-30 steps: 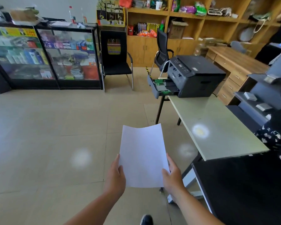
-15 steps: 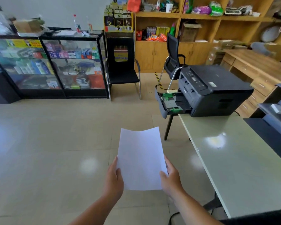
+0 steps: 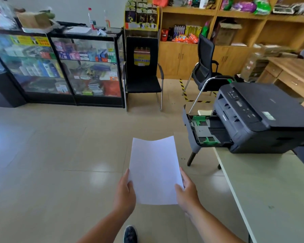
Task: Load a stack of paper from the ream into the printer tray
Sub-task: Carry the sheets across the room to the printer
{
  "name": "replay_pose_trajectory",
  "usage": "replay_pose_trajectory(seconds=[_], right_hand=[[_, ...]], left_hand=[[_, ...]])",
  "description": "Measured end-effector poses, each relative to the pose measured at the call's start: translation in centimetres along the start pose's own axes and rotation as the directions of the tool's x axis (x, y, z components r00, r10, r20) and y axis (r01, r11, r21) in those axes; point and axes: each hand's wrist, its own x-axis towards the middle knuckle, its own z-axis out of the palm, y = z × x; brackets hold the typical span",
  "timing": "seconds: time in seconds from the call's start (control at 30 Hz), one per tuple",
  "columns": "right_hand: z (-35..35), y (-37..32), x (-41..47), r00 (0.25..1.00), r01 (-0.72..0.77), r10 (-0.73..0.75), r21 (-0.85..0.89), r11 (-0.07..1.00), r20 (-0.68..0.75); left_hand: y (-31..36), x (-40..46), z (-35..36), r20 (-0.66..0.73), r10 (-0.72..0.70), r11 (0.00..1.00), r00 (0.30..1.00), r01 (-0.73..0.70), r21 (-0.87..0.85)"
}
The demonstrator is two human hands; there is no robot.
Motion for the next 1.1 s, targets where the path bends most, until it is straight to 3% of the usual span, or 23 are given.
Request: replay_pose_trajectory(seconds=[0.53,0.87,1.1], right_hand=[[8.4,-11.1,22.0,0.999,0.002,-0.002,-0.011,1.0,-0.046],[8.4,-16.0,36.4,0.998,0.04,-0.04,0.004,0.999,-0.044],[6.1,-17.4,42.8,0.989,-0.011,0.031,0.137,0.99,-0.147]], left_hand=[[4.3,26.2,-1.4,0.051,0.036,0.999,0.998,-0.036,0.008],[7.2,40.8,3.1,0.057,0.031,0.997,0.998,-0.036,0.075],[9.1,49.7,8.1,0.203,0.096,0.977,0.974,-0.131,0.167]])
